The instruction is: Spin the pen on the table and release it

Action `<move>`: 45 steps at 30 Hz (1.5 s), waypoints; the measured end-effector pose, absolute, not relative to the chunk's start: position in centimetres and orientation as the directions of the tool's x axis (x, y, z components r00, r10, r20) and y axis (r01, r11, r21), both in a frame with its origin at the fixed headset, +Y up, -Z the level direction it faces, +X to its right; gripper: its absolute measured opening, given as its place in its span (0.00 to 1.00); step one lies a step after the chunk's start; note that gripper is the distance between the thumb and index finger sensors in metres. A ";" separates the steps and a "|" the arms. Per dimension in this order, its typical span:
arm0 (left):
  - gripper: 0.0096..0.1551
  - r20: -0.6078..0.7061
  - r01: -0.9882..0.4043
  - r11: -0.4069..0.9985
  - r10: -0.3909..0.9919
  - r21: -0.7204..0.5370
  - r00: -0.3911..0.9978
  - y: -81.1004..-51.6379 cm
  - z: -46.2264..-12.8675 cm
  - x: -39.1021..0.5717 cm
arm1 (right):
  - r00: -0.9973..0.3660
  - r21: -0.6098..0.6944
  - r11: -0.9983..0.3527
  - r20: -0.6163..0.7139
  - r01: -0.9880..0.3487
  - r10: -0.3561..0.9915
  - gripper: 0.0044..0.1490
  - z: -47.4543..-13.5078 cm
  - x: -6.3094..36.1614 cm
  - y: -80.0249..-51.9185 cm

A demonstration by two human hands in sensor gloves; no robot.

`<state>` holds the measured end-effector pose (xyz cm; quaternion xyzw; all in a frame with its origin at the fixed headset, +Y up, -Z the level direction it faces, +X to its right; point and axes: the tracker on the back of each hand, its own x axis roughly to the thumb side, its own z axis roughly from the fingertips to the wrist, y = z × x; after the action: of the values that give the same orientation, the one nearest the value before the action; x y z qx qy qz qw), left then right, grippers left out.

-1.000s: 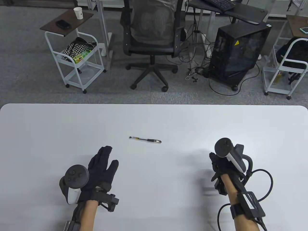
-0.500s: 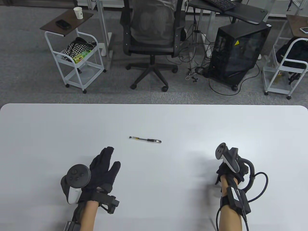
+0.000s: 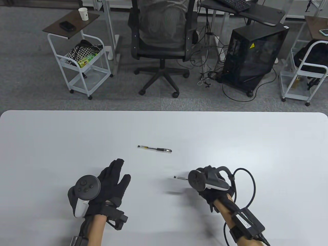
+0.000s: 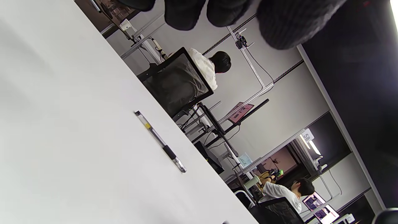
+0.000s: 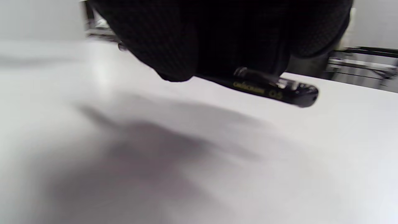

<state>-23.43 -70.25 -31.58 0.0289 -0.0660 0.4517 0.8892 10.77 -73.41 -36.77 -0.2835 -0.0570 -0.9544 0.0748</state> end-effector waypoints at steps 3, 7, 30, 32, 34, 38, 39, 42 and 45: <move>0.42 0.135 -0.812 0.583 0.806 -0.015 0.576 -70.4 -31.7 -23.5 | -0.737 0.060 -0.969 0.661 0.240 -0.141 0.28 -35.7 9.0 -75.2; 0.42 0.131 -0.805 0.593 0.800 -0.027 0.585 -70.4 -31.8 -23.4 | -0.633 -0.013 -0.949 0.742 0.314 -0.219 0.28 -34.7 7.9 -76.2; 0.41 0.137 -0.786 0.617 0.782 -0.038 0.607 -70.6 -31.4 -22.9 | -0.933 -0.078 -0.947 0.213 -0.313 0.291 0.40 -31.7 22.6 -72.4; 0.41 0.147 -0.781 0.623 0.776 -0.035 0.613 -70.7 -31.4 -22.7 | -0.930 -0.114 -0.934 0.194 -0.338 0.313 0.41 -31.8 23.5 -72.5; 0.42 0.158 -0.779 0.627 0.772 -0.030 0.616 -70.7 -31.3 -22.5 | -0.927 -0.114 -0.930 0.185 -0.349 0.325 0.42 -31.9 24.0 -72.5; 0.43 0.172 -0.779 0.626 0.772 -0.037 0.612 -70.8 -31.4 -22.4 | -0.911 -0.120 -0.915 0.203 -0.386 0.358 0.43 -31.7 24.0 -72.4; 0.43 0.174 -0.781 0.624 0.773 -0.036 0.610 -70.8 -31.4 -22.4 | -0.911 -0.119 -0.915 0.208 -0.386 0.358 0.44 -31.7 24.0 -72.4; 0.44 0.183 -0.789 0.613 0.781 -0.039 0.597 -70.8 -31.4 -22.3 | -0.907 -0.115 -0.916 0.234 -0.384 0.350 0.44 -31.7 23.5 -72.3; 0.45 0.184 -0.806 0.589 0.799 -0.056 0.572 -70.9 -31.4 -22.1 | -0.899 -0.101 -0.916 0.259 -0.389 0.353 0.44 -31.7 23.1 -72.3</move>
<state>-22.06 -70.87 -31.44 0.0169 -0.0951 0.4528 0.8864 23.14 -72.25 -31.71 -0.1186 0.0755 -0.9714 -0.1912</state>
